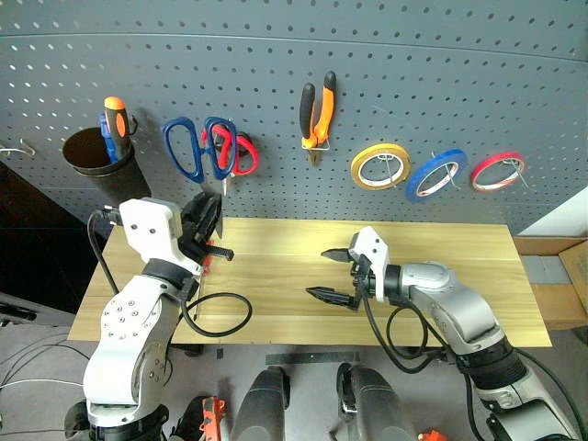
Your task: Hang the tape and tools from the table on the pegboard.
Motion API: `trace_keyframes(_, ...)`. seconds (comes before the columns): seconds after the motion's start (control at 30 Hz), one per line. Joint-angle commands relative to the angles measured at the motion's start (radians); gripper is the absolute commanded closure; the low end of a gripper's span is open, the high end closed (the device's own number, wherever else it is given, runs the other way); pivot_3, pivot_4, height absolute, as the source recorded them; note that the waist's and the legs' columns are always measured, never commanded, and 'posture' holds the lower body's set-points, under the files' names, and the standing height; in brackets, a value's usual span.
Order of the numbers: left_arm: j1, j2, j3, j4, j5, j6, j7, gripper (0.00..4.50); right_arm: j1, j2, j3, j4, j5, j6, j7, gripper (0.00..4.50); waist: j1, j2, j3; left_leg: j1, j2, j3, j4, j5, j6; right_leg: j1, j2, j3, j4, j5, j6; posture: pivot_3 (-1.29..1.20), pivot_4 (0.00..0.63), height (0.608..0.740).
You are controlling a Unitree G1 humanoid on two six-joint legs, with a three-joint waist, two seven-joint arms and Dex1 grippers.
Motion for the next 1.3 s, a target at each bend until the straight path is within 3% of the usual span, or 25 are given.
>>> trace_keyframes(0.03, -0.004, 0.007, 0.004, -0.044, -0.043, 0.006, -0.015, 4.14, -0.009, 0.002, 0.003, -0.016, -0.004, -0.022, 0.012, 0.00, 0.000, 0.000, 0.000, 0.000, 0.000, 0.000, 0.000, 0.000, 0.000, 0.000, 0.000, 0.000, 0.000, 0.000, 0.000, 0.07, 0.234, 0.740)
trace_keyframes(0.77, -0.110, 0.016, 0.013, 0.141, -0.144, 0.046, -0.071, 4.21, 0.000, 0.005, -0.004, -0.033, -0.012, -0.012, -0.009, 0.00, -0.002, 0.000, -0.005, 0.003, 0.000, 0.001, 0.001, 0.002, 0.001, 0.000, 0.000, 0.001, 0.006, 0.003, -0.001, 0.04, 0.235, 0.740)
trace_keyframes(1.03, -0.091, 0.014, -0.025, 0.093, -0.195, 0.061, -0.130, 4.21, 0.011, -0.001, -0.003, -0.044, -0.012, -0.010, -0.017, 0.00, -0.006, 0.000, -0.005, 0.006, 0.000, 0.002, 0.001, 0.005, 0.001, 0.000, 0.000, 0.002, 0.012, 0.003, -0.002, 0.03, 0.234, 0.740)
trace_keyframes(1.3, -0.119, 0.024, 0.012, 0.126, -0.219, 0.059, -0.115, 4.21, 0.011, -0.004, 0.004, -0.040, -0.017, -0.014, -0.019, 0.00, -0.010, 0.000, -0.005, 0.010, 0.000, 0.002, 0.001, 0.007, 0.001, 0.003, 0.001, 0.002, 0.013, 0.003, -0.002, 0.03, 0.235, 0.740)
